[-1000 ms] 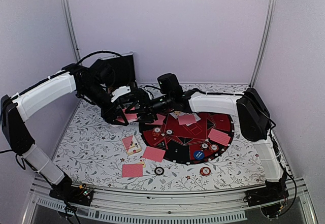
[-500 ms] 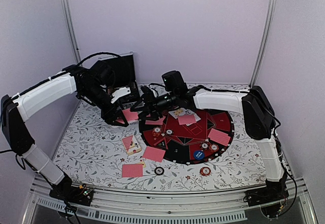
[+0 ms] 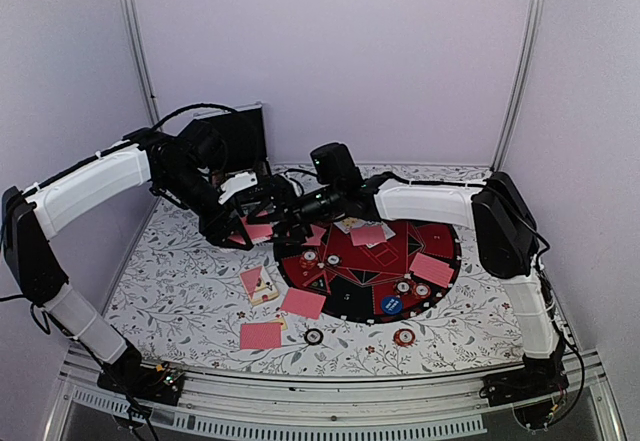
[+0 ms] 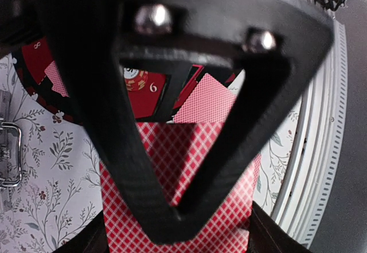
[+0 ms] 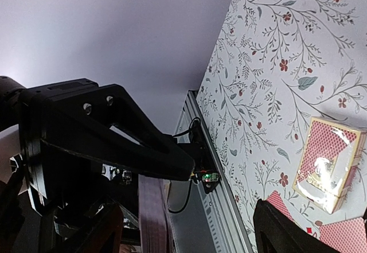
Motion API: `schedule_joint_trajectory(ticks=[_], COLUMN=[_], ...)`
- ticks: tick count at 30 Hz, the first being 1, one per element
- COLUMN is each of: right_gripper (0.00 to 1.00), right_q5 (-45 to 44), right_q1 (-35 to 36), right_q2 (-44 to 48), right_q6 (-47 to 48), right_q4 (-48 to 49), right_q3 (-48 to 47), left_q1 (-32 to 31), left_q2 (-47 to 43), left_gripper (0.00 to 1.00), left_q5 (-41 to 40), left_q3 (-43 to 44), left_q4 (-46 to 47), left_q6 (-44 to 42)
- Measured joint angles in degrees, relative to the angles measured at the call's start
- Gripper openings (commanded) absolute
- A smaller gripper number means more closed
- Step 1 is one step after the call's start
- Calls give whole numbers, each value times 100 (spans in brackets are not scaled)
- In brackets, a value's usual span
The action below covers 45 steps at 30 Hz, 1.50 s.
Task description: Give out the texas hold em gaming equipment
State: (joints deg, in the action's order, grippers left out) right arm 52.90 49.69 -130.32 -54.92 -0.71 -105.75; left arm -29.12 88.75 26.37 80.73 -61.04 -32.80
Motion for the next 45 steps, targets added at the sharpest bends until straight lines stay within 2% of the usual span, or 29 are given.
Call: schedule_joint_trajectory(ticks=[3, 10, 24, 26, 30, 45], right_gripper=[81, 72, 63, 58, 41, 17], right_q5=[35, 116, 94, 66, 63, 55], right_q1=[127, 216, -149, -223, -291, -315], right_q2=[-160, -369, -83, -17, 66, 393], right_q6=[-70, -164, 315, 367, 459, 411], right_q4=[101, 155, -280, -361, -446, -540], right_q3=[-195, -264, -129, -103, -103, 79], left_q1=[0, 0, 0, 0, 0, 0], left_q2=[0, 0, 0, 0, 0, 0], left_gripper=[0, 0, 0, 0, 0, 0], left_q5=[4, -13, -31, -31, -28, -9], left_q3=[0, -2, -2, -2, -2, 0], left_q4=[11, 9, 59, 59, 48, 26], left_q6=[2, 0, 0, 0, 2, 0])
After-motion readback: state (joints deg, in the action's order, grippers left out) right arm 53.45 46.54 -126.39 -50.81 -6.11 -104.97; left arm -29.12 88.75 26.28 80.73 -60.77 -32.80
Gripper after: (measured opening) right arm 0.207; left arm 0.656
